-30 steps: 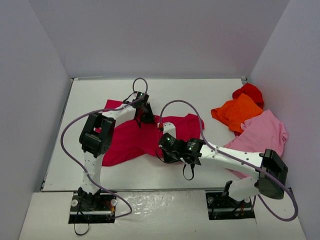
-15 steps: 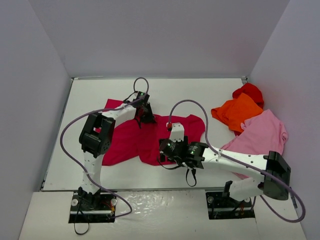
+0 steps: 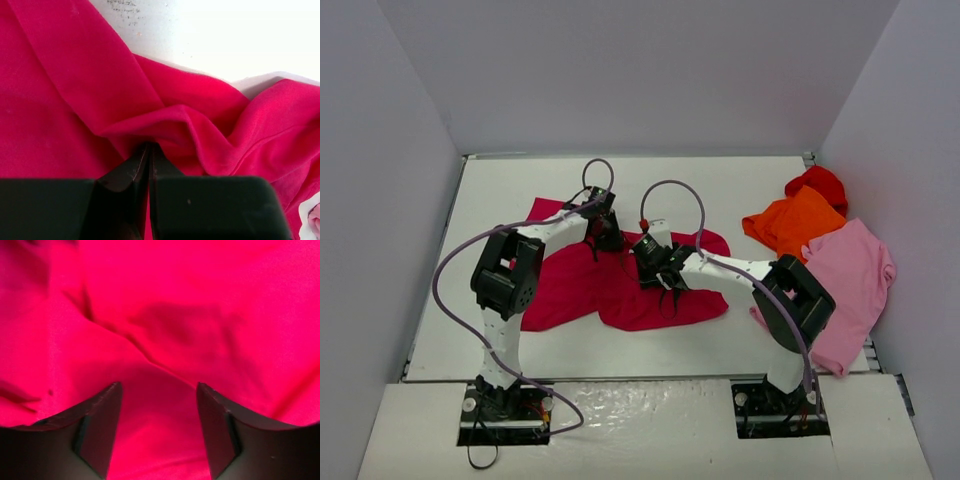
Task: Fold and stack the t-shirts
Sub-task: Flatten out the tshirt
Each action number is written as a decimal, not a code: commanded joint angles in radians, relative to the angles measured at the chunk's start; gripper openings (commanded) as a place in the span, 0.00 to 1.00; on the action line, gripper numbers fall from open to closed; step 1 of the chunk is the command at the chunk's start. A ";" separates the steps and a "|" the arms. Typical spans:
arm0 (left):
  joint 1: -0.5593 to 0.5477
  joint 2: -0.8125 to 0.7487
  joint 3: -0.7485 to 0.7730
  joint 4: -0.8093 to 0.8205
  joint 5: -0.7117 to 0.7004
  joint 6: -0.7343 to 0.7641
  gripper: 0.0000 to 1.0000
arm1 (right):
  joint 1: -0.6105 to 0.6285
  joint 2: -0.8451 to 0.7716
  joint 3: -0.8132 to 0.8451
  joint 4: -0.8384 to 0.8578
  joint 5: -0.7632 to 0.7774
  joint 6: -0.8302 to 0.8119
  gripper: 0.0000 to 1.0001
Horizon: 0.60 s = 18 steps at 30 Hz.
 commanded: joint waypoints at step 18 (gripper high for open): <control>-0.002 -0.024 -0.012 -0.019 -0.006 0.026 0.00 | 0.007 -0.135 -0.050 0.026 -0.090 -0.033 0.00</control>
